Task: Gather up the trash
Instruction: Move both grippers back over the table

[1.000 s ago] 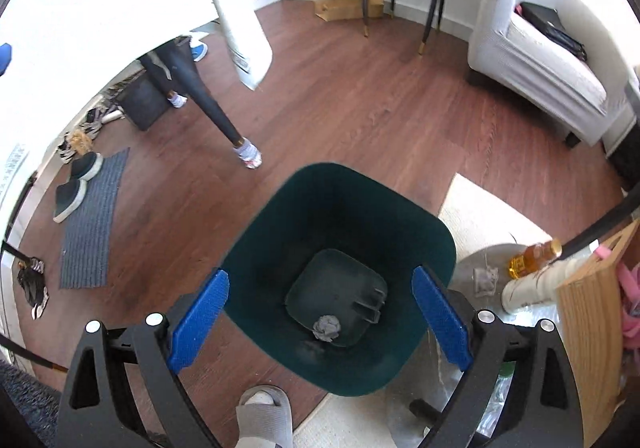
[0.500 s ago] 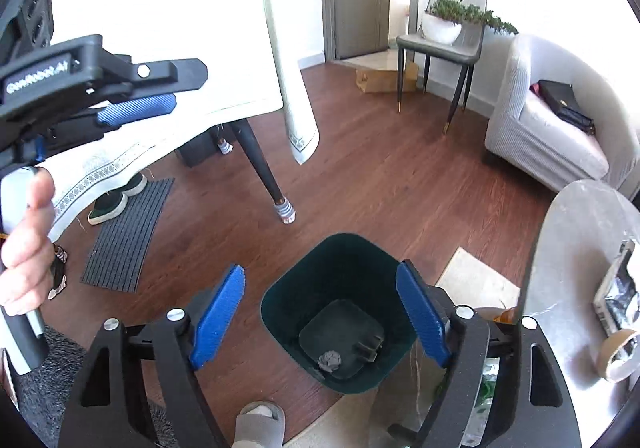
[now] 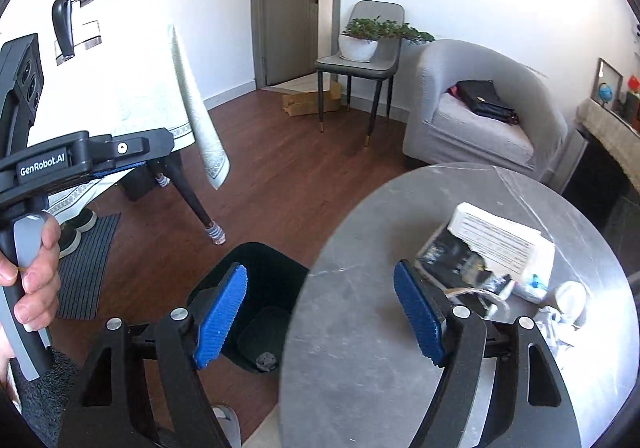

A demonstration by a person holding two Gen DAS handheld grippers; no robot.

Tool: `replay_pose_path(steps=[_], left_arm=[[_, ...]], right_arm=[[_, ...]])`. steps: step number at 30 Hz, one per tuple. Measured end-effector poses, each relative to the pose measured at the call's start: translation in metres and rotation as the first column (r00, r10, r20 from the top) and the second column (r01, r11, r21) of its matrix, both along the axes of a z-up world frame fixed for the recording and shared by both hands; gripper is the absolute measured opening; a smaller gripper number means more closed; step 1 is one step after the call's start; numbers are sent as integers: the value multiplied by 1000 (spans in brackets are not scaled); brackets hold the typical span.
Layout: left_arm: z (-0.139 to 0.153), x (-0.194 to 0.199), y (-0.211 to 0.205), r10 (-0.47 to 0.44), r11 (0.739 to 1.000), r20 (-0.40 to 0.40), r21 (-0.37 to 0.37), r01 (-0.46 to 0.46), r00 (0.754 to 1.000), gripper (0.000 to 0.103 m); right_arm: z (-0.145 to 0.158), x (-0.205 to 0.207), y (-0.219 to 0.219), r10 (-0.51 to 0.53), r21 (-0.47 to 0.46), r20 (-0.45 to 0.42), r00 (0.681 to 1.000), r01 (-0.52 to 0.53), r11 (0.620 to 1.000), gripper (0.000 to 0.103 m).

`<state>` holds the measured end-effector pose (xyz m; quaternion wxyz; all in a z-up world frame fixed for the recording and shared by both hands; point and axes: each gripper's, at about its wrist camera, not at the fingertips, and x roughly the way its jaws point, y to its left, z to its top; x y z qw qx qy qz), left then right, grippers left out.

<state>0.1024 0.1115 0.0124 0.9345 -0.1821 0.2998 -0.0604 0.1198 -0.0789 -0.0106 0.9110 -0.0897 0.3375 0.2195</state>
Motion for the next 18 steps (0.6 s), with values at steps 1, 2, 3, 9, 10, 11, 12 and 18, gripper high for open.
replay_pose_path(steps=[1,2,3,9,10,11,12,18], left_arm=[[-1,2,-8,-14,1000,-5,5,14,1000,69],[-2,4,-15,-27,1000,-5,7,27,1000,69],[-2,6,-21,-38,999,-6,10,38,999,69],[-10,19,-63,-95,995,-30,27,96,995,73],[-12,20,-71,-106,994,-32,31,107,994,73],[-14,22,-78,-116,992,-36,35,117,993,73],[-15,24,-83,-127,991,-40,36,128,991,73],[-25,32,-123,-211,974,-65,68,216,975,74]], right_arm=[[2,1,-11,-23,5,3,1000,23,1000,77],[4,2,-22,-45,11,5,999,45,999,77],[5,3,-32,-66,15,7,998,66,998,77],[5,6,-88,-179,49,-15,984,179,983,77],[4,7,-95,-192,53,-20,981,193,980,77],[3,7,-102,-204,54,-22,979,205,977,77],[2,7,-108,-215,52,-23,976,216,975,77],[-3,2,-136,-253,44,-30,967,255,966,77]])
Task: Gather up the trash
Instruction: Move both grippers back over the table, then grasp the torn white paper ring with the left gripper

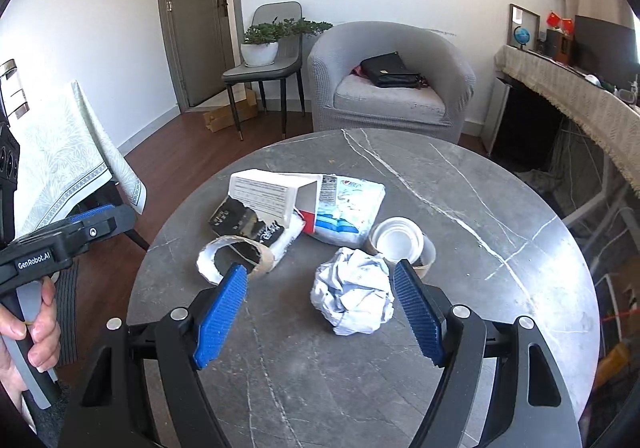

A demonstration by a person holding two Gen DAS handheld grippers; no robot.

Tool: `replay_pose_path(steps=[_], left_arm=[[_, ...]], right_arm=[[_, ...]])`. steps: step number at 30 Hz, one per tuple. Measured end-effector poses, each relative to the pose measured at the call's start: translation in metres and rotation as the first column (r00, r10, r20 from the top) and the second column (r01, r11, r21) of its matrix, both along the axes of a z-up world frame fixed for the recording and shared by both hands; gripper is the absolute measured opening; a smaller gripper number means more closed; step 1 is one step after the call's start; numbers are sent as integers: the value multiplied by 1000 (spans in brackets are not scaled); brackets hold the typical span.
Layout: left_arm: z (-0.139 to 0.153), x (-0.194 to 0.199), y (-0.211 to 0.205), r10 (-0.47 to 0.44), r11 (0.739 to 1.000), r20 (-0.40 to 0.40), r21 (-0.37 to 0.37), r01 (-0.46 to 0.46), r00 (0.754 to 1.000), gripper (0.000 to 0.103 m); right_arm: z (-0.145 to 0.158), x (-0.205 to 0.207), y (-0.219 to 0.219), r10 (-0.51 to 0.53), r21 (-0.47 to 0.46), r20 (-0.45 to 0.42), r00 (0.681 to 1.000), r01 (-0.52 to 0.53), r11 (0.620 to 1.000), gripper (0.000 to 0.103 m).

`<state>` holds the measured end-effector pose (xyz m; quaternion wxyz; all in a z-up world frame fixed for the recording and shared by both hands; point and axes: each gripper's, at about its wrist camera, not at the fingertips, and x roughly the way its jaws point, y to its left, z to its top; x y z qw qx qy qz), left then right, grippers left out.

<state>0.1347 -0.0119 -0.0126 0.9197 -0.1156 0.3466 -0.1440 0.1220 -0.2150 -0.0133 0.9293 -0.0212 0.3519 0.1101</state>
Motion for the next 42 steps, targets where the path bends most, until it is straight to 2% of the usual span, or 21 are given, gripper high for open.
replay_pose_path(steps=[9,17,25,28,35,42], left_arm=[[-13,9,-47,-70,994,-24,82,72,997,74],[-24,14,-81,-140,979,-39,146,145,989,74],[-30,18,-98,-159,964,-32,212,162,987,74],[-30,19,-100,-168,964,-32,206,171,985,74],[-36,23,-112,-175,957,-59,225,184,983,57],[-36,26,-106,-161,968,-65,186,170,985,55]], right_arm=[[-6,-2,-30,-34,18,-31,999,34,999,77],[-9,-6,-49,-49,35,-47,998,51,998,77],[-14,-12,-61,-64,44,-63,996,67,997,77],[-15,-12,-64,-66,47,-68,996,69,997,77],[-16,-9,-64,-63,48,-76,995,66,997,77],[-18,-5,-54,-44,43,-86,995,48,998,77]])
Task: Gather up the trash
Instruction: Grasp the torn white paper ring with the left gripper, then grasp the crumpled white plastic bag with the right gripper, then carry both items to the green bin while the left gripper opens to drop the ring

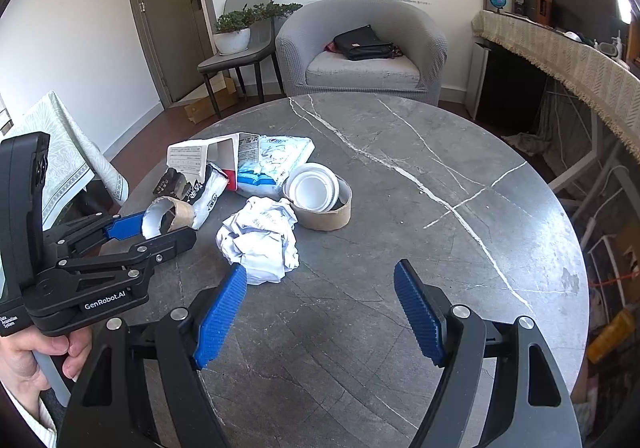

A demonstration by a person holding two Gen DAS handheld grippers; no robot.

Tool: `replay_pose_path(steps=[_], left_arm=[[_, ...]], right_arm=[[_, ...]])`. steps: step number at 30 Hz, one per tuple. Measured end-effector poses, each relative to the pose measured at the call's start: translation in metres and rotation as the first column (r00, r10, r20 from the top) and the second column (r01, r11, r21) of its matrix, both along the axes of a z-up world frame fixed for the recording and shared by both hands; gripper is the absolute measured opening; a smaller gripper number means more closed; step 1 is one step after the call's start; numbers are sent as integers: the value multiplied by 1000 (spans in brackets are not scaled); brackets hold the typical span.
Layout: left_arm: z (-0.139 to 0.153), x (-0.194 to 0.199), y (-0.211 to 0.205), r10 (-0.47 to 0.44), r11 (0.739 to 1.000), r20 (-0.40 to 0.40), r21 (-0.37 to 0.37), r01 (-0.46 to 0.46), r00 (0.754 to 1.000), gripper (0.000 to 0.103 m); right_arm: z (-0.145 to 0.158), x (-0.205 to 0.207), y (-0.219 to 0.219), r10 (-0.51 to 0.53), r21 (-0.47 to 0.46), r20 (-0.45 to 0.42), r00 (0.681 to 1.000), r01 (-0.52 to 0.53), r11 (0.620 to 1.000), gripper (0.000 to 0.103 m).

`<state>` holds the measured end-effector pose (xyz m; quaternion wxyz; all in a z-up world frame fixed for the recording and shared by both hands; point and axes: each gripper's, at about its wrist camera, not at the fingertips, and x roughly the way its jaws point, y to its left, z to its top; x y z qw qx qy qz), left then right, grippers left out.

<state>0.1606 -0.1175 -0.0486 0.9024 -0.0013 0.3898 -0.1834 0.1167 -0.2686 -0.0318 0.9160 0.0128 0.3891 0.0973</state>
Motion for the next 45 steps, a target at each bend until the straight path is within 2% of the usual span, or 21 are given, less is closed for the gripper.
replay_pose_path(steps=[10,19,21,23,27,34,45], left_arm=[[9,-4,18,2,997,2,-79,-2,1000,55],[12,-8,37,21,995,10,-94,-20,1000,55],[13,-8,43,27,995,9,-95,-26,1000,55],[14,-9,47,32,995,11,-95,-31,999,55],[18,-10,56,39,995,15,-92,-37,999,55],[22,-14,74,60,993,15,-101,-58,998,55],[21,-19,105,106,989,5,-100,-105,994,55]], right_arm=[[-1,7,22,43,-19,-3,999,-43,999,77],[-4,16,37,54,-15,-19,998,-55,998,77],[-6,18,42,58,-18,-24,998,-58,998,75],[-7,21,45,52,-22,-32,998,-53,998,68],[-12,27,49,30,-31,-53,998,-32,999,66],[-16,33,60,24,-49,-69,997,-28,998,53],[10,25,73,11,-55,-5,1000,-11,998,51]])
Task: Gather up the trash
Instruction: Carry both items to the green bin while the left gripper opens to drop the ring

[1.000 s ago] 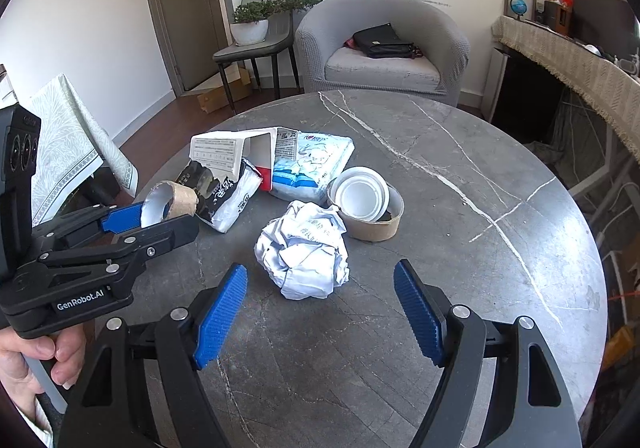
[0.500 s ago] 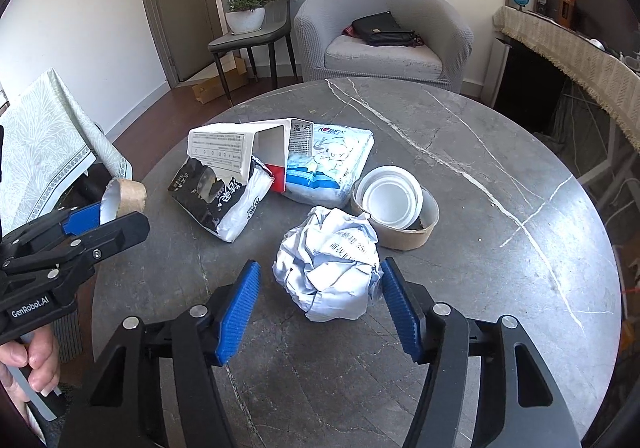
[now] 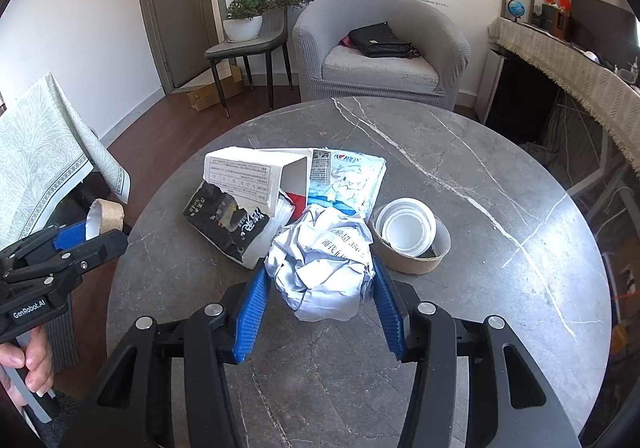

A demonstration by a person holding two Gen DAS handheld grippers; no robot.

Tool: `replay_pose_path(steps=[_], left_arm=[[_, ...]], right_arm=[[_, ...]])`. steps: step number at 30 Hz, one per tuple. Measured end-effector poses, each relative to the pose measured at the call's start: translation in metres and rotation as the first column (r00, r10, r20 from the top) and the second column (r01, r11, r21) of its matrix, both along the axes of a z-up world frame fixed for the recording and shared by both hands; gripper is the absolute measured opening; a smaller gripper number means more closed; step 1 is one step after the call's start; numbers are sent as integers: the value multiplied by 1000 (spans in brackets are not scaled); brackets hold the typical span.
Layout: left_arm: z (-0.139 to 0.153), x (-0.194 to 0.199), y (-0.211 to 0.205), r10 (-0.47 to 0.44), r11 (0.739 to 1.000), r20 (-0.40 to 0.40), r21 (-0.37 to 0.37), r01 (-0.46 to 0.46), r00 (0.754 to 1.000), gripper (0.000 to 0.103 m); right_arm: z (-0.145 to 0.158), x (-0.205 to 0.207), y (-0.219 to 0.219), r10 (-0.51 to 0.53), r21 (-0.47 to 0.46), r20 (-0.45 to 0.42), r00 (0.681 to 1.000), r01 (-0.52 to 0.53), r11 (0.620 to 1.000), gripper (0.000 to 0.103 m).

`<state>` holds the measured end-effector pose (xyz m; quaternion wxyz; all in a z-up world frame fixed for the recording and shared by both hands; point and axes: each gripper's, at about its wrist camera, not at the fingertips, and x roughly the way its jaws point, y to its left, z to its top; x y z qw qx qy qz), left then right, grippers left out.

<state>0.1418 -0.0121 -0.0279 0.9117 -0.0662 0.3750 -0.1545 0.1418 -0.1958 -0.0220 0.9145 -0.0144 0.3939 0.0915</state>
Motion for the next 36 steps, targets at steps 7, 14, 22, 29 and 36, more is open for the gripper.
replay_pose_path(steps=[7,14,22,29,36], left_arm=[[-8,0,23,46,999,-27,13,-46,999,55],[-21,3,53,95,995,-64,30,-93,993,55],[-39,1,89,149,988,-114,54,-144,982,55],[-66,3,119,189,980,-185,95,-174,964,55],[-95,6,142,212,974,-267,139,-180,940,56]], right_arm=[[14,-6,22,48,-12,31,998,-48,999,51],[21,-6,50,108,7,47,993,-109,994,51],[25,-5,90,185,30,48,982,-187,982,51],[22,-1,130,255,47,33,966,-257,965,51],[14,3,164,308,57,7,951,-308,950,51]])
